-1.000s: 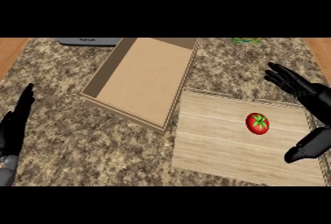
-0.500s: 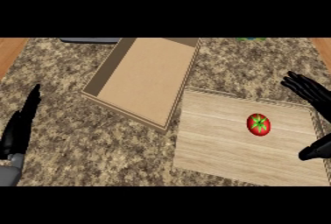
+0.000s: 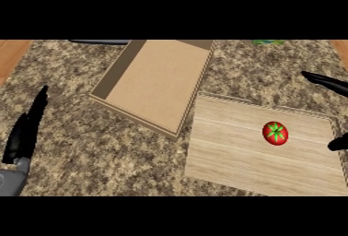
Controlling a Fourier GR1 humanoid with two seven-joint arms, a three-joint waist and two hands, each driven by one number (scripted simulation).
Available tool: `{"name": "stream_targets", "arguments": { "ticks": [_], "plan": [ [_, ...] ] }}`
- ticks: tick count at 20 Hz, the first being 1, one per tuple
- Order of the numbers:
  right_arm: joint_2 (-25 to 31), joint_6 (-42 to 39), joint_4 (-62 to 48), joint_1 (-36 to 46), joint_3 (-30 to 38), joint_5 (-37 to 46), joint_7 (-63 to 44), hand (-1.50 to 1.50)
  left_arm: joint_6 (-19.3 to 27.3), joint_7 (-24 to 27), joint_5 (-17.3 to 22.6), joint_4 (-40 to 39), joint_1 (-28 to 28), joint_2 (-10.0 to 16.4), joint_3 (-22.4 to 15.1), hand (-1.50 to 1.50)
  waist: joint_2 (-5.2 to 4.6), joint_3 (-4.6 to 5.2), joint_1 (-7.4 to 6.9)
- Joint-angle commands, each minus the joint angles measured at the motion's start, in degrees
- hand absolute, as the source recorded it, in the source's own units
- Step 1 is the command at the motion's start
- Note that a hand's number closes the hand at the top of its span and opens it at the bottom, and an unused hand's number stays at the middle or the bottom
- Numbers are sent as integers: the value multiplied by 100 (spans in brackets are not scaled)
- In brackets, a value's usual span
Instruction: Pick the tomato from the tray and place it in the cardboard box
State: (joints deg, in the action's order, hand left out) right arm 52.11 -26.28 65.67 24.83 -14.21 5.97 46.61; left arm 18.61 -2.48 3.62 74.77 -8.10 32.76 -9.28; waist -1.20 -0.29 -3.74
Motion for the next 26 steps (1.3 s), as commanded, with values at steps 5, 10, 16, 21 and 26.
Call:
{"name": "stream_targets", "arguments": {
  "ticks": [5, 10, 16, 21, 26],
  "plan": [
    [182, -261, -464, 1003, -1312, 1593, 878, -150, -55, -219, -75, -144, -401, -48, 37, 0, 15, 20, -13],
    [-220, -162, -1073, 1400, -1851, 2059, 977, -150, -179, -88, -21, -148, -143, 28, 200, 0, 48, 26, 80],
    [-522, 255, -1936, 1814, -2004, 2540, 1369, -150, -156, -54, -201, -119, 26, -14, 282, 0, 78, 25, 194],
    [-919, 599, -2241, 1780, -2101, 2698, 1449, -150, -363, -47, -129, -143, 77, 36, 476, 0, 86, 24, 236],
    [-897, 407, -2146, 1818, -2110, 2645, 1564, -150, -241, -309, -342, 102, 86, -133, 362, 0, 104, 24, 278]
  ]
}}
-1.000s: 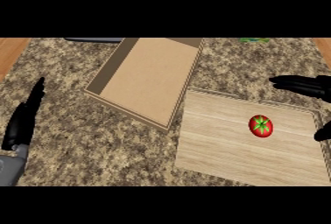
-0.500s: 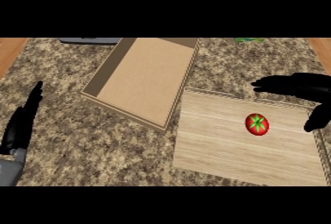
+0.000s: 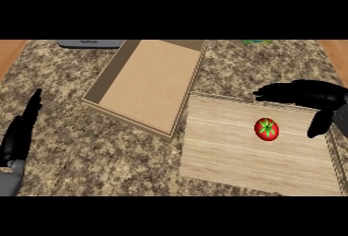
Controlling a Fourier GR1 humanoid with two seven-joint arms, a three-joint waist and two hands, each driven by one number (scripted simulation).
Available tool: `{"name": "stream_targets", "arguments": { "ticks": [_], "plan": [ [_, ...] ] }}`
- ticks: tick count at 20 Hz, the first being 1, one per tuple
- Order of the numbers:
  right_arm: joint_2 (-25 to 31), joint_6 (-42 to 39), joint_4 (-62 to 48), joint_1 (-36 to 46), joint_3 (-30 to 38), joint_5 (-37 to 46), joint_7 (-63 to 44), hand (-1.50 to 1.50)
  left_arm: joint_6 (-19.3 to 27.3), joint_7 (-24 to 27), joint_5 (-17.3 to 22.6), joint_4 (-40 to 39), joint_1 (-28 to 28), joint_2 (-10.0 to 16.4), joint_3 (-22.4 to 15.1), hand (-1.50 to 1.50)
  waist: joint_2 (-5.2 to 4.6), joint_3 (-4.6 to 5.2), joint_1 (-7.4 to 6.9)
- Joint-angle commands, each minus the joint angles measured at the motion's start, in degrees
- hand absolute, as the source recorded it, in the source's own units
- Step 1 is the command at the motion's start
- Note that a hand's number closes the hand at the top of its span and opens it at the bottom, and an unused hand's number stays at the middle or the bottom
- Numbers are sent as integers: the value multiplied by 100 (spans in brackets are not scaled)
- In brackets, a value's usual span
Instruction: Pick the tomato from the tray and place it in the cardboard box
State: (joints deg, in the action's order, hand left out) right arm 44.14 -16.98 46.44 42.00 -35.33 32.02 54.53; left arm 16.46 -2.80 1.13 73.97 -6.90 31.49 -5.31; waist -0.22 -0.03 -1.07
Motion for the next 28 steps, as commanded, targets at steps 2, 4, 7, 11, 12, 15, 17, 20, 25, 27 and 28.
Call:
{"name": "stream_targets", "arguments": {
  "ticks": [2, 4, 7, 11, 12, 15, 17, 20, 25, 27, 28],
  "plan": [
    [-46, -528, -200, 109, 38, -26, 926, -150, -174, -19, 1, -95, -64, -30, 97, 0, 1, 1, 35],
    [100, -663, 89, -100, -75, -141, 1013, -150, -11, 98, -33, -127, 44, -106, 168, 0, 13, 3, 65],
    [162, -723, 430, -173, -163, -260, 985, -150, -123, 250, -13, 5, 222, 17, 263, 0, 26, 6, 77],
    [269, -839, 1180, -319, -210, -567, 692, -150, -43, 235, -77, -293, 70, -90, 339, 0, 40, 13, 186],
    [351, -927, 1097, -217, -209, -519, 648, -150, -62, 145, -176, -3, 267, -13, 259, 0, 37, 7, 102],
    [373, -481, 1324, -632, -400, -299, 412, -150, -97, -133, -190, -87, -117, -152, 256, 0, 27, 4, 149],
    [425, -667, 1109, -331, -358, -83, 333, -150, -16, 25, -340, -84, 15, -282, 206, 0, 18, 5, 91],
    [106, -503, 1070, -489, -406, 160, -69, -150, -141, -9, -313, -103, 20, -245, 348, 0, 15, 4, 78],
    [-550, -388, 959, -543, -300, 435, -651, -150, -231, 45, -417, -229, -110, -302, 496, 0, 10, 4, 74],
    [-316, -11, 1096, -874, 76, 460, -249, 150, -378, -36, -370, 197, 197, -297, 567, 0, 25, 2, 87],
    [-505, 306, 882, -707, 178, 393, -262, 150, -411, 54, -330, 297, 380, -154, 640, 0, 21, 0, 51]
  ]
}}
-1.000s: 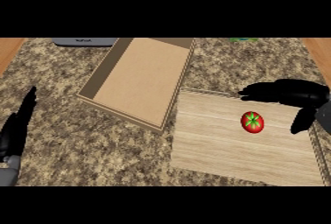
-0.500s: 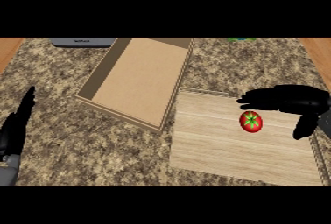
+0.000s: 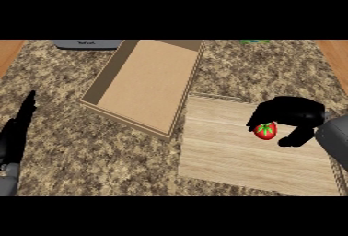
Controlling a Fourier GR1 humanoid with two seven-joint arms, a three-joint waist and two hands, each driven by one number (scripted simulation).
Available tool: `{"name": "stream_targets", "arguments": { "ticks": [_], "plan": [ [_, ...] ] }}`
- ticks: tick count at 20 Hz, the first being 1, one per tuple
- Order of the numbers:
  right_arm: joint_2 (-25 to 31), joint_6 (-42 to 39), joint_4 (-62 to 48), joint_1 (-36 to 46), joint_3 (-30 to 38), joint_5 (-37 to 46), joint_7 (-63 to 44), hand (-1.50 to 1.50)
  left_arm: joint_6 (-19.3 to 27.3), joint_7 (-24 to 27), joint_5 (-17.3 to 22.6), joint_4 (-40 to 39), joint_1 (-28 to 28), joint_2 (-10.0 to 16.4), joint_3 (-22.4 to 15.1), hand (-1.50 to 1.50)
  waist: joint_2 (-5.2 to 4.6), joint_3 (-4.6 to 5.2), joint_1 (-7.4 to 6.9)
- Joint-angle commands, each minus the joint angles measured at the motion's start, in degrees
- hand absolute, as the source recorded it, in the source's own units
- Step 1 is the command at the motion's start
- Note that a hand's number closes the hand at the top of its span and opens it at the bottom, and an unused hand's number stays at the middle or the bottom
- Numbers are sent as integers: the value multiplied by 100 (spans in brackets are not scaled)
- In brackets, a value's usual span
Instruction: Pick the tomato from the tray and place it in the cardboard box
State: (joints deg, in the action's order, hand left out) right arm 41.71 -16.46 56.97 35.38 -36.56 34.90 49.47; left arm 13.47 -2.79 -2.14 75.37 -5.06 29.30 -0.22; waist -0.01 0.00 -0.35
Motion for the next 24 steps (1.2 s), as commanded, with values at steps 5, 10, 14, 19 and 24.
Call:
{"name": "stream_targets", "arguments": {
  "ticks": [5, 10, 14, 19, 24],
  "plan": [
    [-699, 742, -348, -111, 655, 338, 253, 150, -93, -243, -184, 455, 169, -84, 80, 0, -1, -4, -34],
    [-742, 1051, -424, 77, 1321, 198, 291, 150, -107, -11, -302, -124, -107, -211, 169, 0, -11, -1, 7],
    [-1377, 1255, -1484, 908, 1551, 515, -1463, 150, -26, 181, -384, -271, -161, -367, 57, 0, -67, 1, -133],
    [-1484, 2064, -2588, 1735, 2044, 757, -2369, 150, -231, -32, -291, -32, -337, -230, 92, 0, -115, -9, -295],
    [-1690, 2460, -2719, 2316, 2522, 490, -2032, 150, -273, 193, -267, -356, -300, -237, 270, 0, -64, -1, -146]
  ]
}}
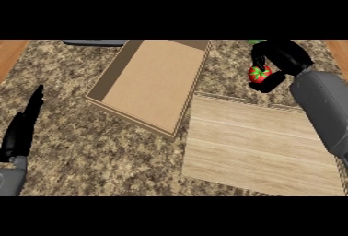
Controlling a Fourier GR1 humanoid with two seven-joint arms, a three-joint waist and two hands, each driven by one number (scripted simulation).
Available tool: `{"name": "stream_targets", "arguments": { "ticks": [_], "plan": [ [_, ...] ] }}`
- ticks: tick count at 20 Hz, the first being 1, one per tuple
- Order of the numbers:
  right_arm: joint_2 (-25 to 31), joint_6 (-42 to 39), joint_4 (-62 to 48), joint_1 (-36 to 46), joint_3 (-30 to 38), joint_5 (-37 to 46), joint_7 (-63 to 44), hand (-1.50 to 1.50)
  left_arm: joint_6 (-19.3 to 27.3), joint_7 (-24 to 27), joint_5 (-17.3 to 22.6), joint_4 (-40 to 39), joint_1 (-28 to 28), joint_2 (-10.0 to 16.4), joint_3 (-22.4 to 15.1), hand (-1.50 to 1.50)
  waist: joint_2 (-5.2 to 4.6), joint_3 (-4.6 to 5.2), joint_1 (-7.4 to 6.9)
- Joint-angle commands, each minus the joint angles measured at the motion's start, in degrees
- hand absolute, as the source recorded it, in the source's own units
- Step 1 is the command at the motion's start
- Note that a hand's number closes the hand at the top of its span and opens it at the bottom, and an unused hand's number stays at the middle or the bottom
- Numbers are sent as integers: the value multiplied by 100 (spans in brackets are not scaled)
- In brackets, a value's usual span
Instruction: Pick the tomato from the tray and place it in the cardboard box
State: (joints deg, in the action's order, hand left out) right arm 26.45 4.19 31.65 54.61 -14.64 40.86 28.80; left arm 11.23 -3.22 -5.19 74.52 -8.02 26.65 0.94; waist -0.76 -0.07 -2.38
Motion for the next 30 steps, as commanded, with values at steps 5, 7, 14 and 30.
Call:
{"name": "stream_targets", "arguments": {
  "ticks": [5, 7, 14, 30],
  "plan": [
    [-364, 549, -208, 744, 623, -350, 831, 150, -5, -99, -59, -167, -178, -49, 111, 0, 23, 3, 74],
    [-485, 435, -407, 984, 672, -317, 857, 150, -48, -17, -151, -73, -19, -91, 26, 0, 31, 4, 68],
    [-1168, -841, -279, 1880, 893, -749, 22, 150, 155, 123, -277, -208, 126, -327, 40, 0, 68, 10, 146],
    [-2627, -360, -1814, 3426, 1617, -1097, -1444, 150, -313, 41, -161, -2, -185, -113, 207, 0, -58, 18, -164]
  ]
}}
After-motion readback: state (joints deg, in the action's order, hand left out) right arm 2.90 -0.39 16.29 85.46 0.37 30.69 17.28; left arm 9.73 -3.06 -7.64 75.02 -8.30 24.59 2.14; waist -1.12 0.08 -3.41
